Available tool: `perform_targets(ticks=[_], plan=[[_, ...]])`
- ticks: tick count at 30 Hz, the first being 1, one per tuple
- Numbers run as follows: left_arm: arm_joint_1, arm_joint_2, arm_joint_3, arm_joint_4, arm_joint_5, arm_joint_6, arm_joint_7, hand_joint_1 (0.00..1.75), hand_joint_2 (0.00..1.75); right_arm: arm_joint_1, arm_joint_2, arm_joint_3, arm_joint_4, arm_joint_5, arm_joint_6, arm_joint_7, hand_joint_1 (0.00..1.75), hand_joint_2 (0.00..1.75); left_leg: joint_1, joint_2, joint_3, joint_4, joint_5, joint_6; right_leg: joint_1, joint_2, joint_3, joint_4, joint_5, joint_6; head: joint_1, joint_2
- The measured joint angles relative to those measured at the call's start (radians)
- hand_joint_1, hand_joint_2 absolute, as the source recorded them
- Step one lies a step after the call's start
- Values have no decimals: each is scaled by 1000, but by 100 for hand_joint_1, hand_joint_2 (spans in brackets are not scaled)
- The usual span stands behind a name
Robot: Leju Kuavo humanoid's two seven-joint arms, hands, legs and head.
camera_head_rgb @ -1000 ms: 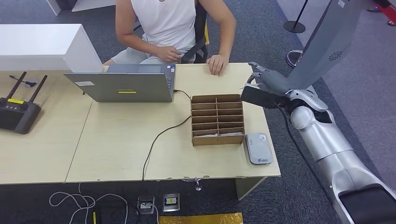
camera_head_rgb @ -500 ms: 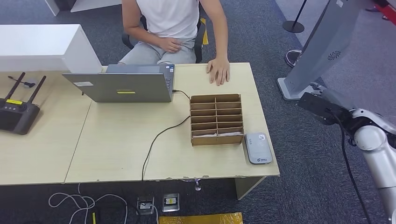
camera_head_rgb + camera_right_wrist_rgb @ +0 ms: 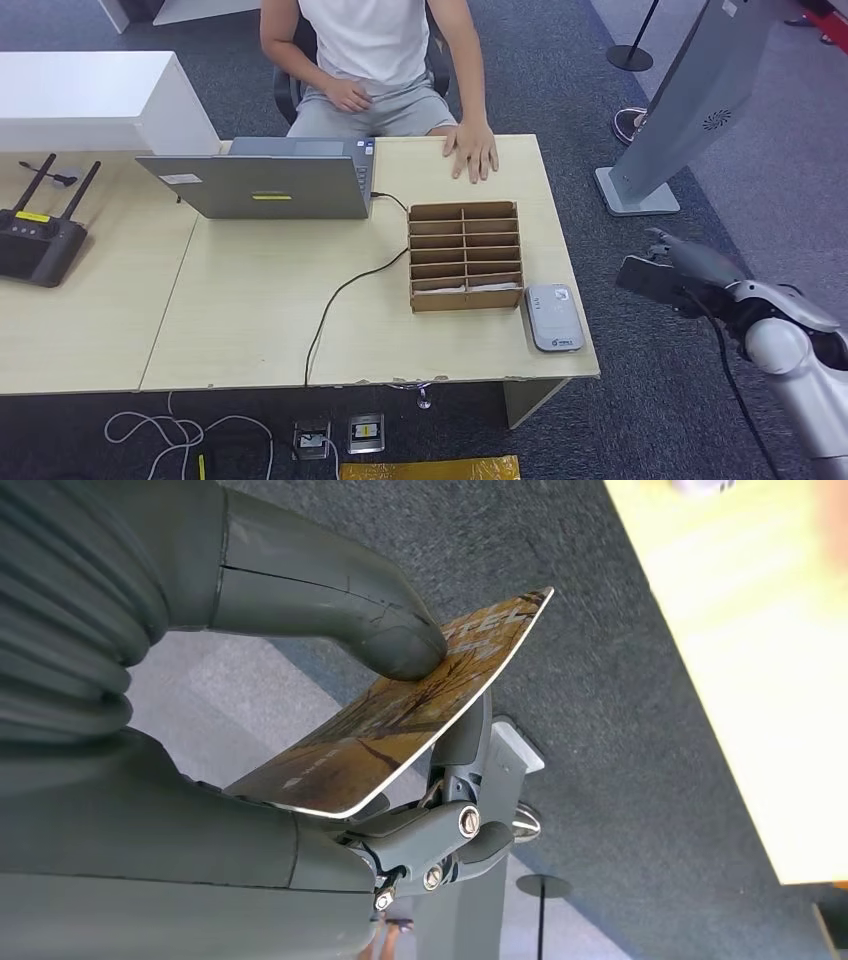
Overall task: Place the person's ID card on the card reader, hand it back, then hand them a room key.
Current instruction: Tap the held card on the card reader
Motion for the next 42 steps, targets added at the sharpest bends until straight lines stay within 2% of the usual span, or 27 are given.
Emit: perform_targets(ticks=[6,17,29,42], plan=[[-7,-1,0,0,-12,4,0,0,0,-1,58,38,6,67,-37,-39,175,175,0,0,0,0,0,0,0,0,0,0,0,0,0,0],[-10,2,0,0,-23,6,0,0,0,-12,149,109,44,89,-73,-69,175,175,1,-1,0,0,1,-1,1,0,0,0,0,-1,0,0],[-10,4,0,0,-23,1,1,0,0,-10,181,146,129,99,-115,-85,175,175,1,-1,0,0,1,-1,1,0,0,0,0,-1,0,0],[-9,8,0,0,-22,-9,18,0,0,19,185,167,203,89,-140,-89,175,175,1,0,0,0,1,-1,1,0,0,0,-1,-1,0,0]])
